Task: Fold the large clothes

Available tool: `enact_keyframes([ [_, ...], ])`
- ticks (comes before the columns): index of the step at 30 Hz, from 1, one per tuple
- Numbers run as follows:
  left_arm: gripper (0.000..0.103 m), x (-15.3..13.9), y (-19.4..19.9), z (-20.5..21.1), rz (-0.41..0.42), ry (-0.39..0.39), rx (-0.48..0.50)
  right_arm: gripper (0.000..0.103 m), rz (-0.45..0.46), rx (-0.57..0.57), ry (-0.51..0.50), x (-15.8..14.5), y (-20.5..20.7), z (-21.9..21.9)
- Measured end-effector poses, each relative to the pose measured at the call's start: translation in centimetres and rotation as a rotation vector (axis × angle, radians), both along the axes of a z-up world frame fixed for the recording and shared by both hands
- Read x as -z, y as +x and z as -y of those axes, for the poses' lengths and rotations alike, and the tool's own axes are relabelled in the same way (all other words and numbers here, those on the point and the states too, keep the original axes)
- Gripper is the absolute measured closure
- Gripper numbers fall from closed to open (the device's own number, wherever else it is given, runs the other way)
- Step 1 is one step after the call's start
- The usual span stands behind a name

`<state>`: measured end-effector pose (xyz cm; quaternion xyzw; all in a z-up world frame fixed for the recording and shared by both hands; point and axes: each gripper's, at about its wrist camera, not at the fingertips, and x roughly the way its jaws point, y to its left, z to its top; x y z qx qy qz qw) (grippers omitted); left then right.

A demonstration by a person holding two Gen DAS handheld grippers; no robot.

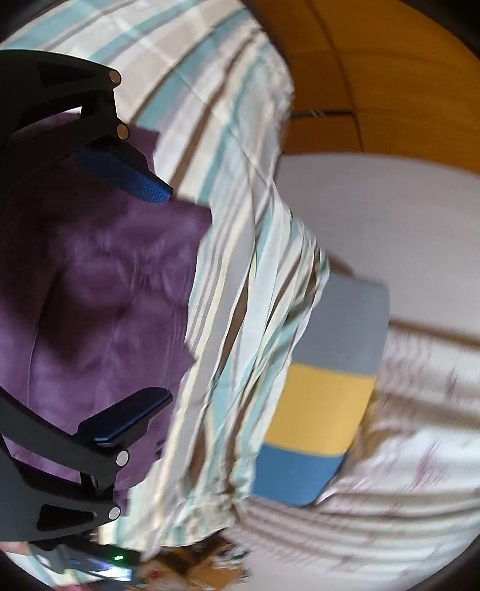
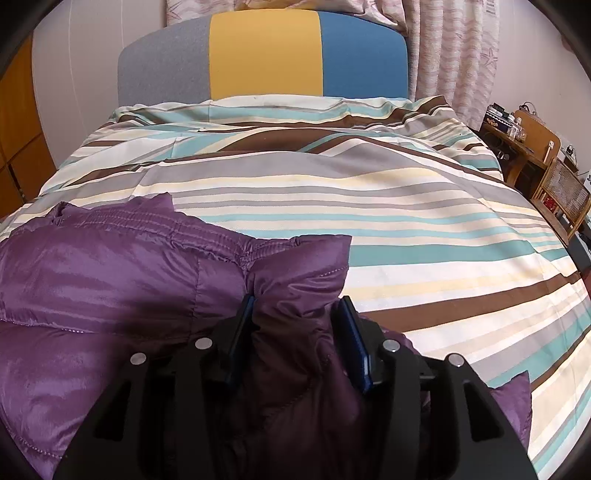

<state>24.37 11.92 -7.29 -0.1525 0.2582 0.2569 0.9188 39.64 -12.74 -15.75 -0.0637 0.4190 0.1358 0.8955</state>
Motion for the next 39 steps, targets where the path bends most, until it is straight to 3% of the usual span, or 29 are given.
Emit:
enact_keyframes([
  [2,0.008,0.3,1.4,1.5,-0.032,0.018,0.071,0.054,0.004,0.005,-0.001,-0.1,-0.1,0.1],
  [3,0.015,0.6,2.2,2.2,-0.045,0.031,0.108,0.053,0.005,0.007,-0.001,-0.1,-0.1,0.1],
  [4,0.028,0.9,3.1,2.6,-0.062,0.044,0.128,0.053,0.006,0.01,-0.002,-0.1,-0.1,0.1],
  [5,0.031,1.4,3.9,2.9,-0.089,0.055,0.141,0.053,0.005,0.011,-0.002,-0.1,-0.1,0.2],
  [9,0.031,5.3,6.6,2.4,-0.179,0.025,0.144,0.053,0.005,0.011,-0.001,-0.1,-0.1,0.2],
  [12,0.027,8.0,7.0,1.5,-0.18,-0.034,0.148,0.052,0.005,0.013,0.01,-0.1,-0.2,0.2],
  [17,0.023,9.0,7.4,1.7,-0.201,-0.036,0.158,0.05,0.018,0.018,0.004,-0.3,-0.4,0.2],
  [21,0.021,8.9,7.1,1.4,-0.187,-0.058,0.169,0.045,0.097,0.01,0.019,-1.9,-1.8,0.4],
  [26,0.019,8.8,7.0,1.4,-0.191,-0.055,0.17,0.041,0.196,-0.091,0.04,-6.0,-5.7,-1.5],
  [29,0.018,8.8,7.1,1.3,-0.189,-0.058,0.175,0.04,0.206,-0.162,0.062,-7.0,-6.7,-4.1],
  [34,0.017,8.8,7.1,1.2,-0.181,-0.066,0.181,0.042,0.115,-0.159,0.047,-4.7,-4.9,-6.8],
  [39,0.014,9.0,7.3,1.3,-0.185,-0.064,0.187,0.041,0.054,-0.104,0.059,-1.4,-3.7,-6.5],
])
